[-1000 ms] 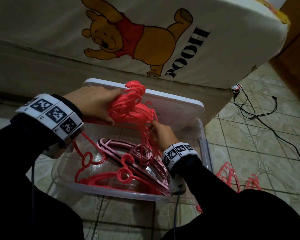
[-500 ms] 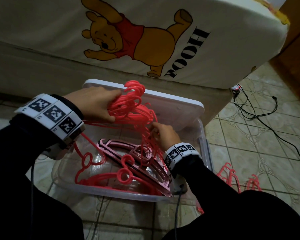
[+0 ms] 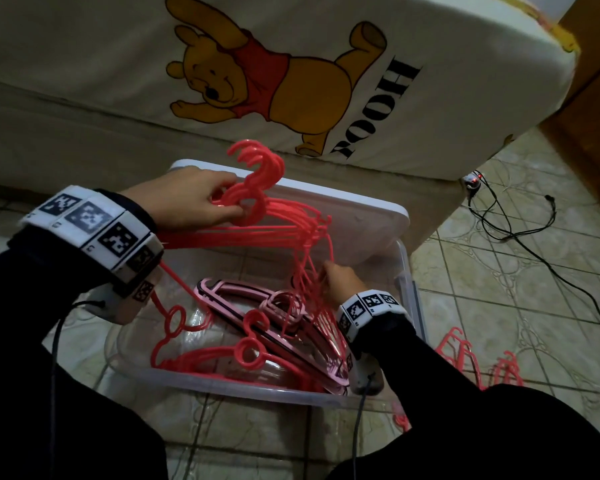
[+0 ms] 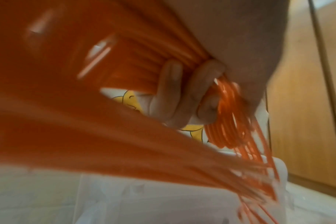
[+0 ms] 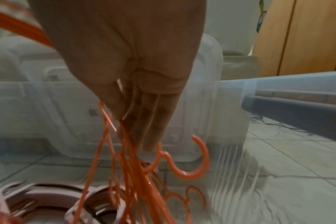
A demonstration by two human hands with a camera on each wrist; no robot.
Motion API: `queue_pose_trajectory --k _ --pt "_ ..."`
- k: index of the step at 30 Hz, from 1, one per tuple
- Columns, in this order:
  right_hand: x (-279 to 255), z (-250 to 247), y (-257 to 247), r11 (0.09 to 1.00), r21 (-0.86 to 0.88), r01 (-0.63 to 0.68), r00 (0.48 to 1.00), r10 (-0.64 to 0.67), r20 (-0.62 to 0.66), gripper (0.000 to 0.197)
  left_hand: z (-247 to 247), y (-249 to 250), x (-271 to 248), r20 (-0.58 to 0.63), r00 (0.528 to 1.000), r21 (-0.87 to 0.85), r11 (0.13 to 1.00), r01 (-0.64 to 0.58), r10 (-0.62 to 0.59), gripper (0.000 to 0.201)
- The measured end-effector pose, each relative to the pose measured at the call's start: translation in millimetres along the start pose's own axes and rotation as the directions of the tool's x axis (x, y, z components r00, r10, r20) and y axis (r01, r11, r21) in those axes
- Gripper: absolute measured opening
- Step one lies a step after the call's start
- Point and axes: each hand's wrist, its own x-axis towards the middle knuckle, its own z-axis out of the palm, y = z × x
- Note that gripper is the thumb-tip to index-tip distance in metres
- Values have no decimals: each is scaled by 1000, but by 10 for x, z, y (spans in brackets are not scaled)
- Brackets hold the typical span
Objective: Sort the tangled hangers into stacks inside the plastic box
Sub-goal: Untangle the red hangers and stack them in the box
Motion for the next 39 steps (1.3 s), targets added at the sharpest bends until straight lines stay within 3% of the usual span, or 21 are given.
queue_pose_trajectory --k 4,7,9,13,17,24,29,33,35,39 --pt "-69 -42 30 999 -15 34 998 -33 47 19 -34 2 -13 -118 992 56 998 43 -36 33" --pt "-130 -219 8 998 -21 54 999 -54 -2 17 -46 25 -25 -208 978 190 979 77 -36 46" --pt "-178 -354 -26 998 -18 62 997 -63 -42 19 -58 32 -24 -280 960 267 959 94 -16 44" --pt "-294 -592 -75 996 13 94 986 -91 -142 15 -54 28 -16 -295 955 306 946 110 -15 50" --pt "-376 -756 -83 991 24 130 967 -121 -225 15 -44 72 -8 -345 936 180 975 131 -63 49" --pt "-429 -888 -1 942 241 234 912 -127 -391 27 -50 138 -3 -445 875 -166 978 125 -187 45" --pt "-417 -693 65 936 277 216 950 -136 -282 30 -8 164 50 -366 909 -186 973 139 -200 24" --pt "-377 -545 95 944 263 199 963 -140 -229 25 65 225 38 -288 941 -220 969 114 -176 50" --pt "-362 -475 118 966 169 198 971 -168 -172 21 100 260 35 -266 951 -187 976 112 -160 63" --pt "-359 -316 155 987 8 160 987 -160 -19 33 151 293 47 -243 957 -147 981 128 -161 71"
